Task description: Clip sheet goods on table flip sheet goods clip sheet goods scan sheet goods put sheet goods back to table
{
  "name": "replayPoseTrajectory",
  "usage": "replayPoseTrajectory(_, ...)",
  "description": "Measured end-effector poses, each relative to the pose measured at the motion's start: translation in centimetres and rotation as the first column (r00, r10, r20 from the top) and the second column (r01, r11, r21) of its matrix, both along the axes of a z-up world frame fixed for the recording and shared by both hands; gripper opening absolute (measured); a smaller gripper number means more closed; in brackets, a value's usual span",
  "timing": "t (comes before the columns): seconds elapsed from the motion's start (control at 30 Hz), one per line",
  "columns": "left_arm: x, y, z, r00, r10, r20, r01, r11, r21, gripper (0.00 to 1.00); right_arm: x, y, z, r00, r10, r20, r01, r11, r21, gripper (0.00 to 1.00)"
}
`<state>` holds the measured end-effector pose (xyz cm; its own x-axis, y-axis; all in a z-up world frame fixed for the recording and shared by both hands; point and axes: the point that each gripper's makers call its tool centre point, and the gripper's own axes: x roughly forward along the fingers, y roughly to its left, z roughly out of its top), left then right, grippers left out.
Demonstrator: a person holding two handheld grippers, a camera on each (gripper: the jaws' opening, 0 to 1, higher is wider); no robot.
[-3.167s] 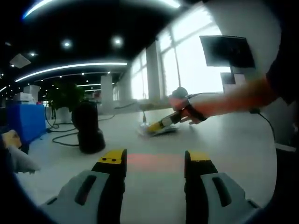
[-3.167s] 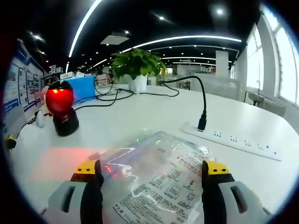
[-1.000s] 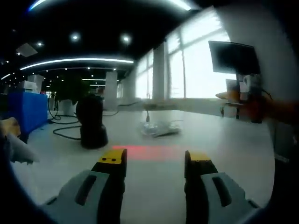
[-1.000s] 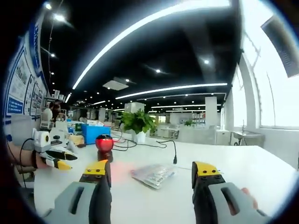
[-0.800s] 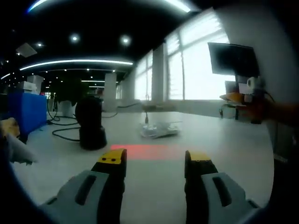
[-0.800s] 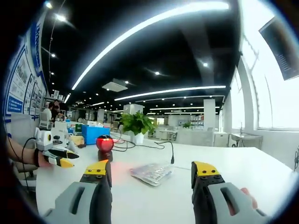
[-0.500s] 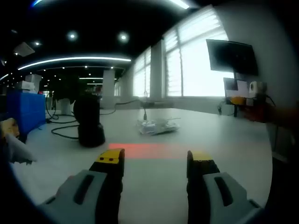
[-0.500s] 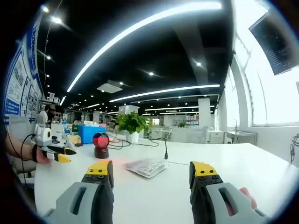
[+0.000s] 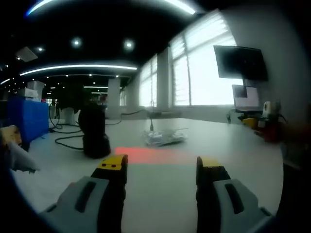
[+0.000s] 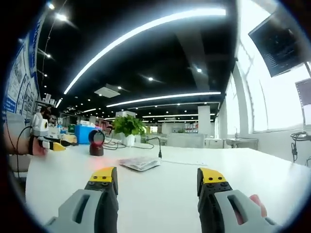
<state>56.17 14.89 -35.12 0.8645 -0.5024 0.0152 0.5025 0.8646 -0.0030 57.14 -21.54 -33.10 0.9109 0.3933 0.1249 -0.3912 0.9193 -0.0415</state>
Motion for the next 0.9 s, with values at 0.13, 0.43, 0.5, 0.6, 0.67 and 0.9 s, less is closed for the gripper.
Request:
replayPoseTrajectory(0.13,-0.1,0.0,0.2,1.0,-0.001,0.014,0.001,1.0,0.007,0.52,-0.6,0.3,0.4,1.0,0.008,0.022,-0.008,1.0,-0.012,0.59)
replayPoseTrajectory(0.43,0.2,0.5,-0.2,0.999,0.046,0.027,-0.048,0.996,0.079,0.53,-0.3,-0.1,-0.9,0.999,-0.006,-0.033,0.005,0.999,-0.034,0.51)
replayPoseTrajectory(0.5,0.2,0.5,-0.1,0.998,0.046,0.034,-0.049,0.996,0.079,0.54,-0.3,0.0,-1.0,0.999,0.003,-0.04,-0.004,0.999,-0.034,0.51)
replayPoseTrajectory(0.6,0.1,0.1,-0.2,0.999,0.024,0.031,-0.027,0.997,0.073,0.53,-0.1,0.2,-1.4,0.999,0.008,-0.053,-0.01,0.999,-0.043,0.52)
replayPoseTrajectory(0.67,-0.1,-0.2,-0.3,1.0,0.005,0.029,-0.007,0.997,0.079,0.53,-0.1,0.2,-1.5,0.998,0.006,-0.058,-0.009,0.999,-0.045,0.51)
replayPoseTrajectory(0.9,0.0,-0.1,-0.1,1.0,-0.009,0.015,0.008,1.0,0.029,0.52,0.0,0.1,-1.7,0.997,0.008,-0.07,-0.01,0.999,-0.033,0.48)
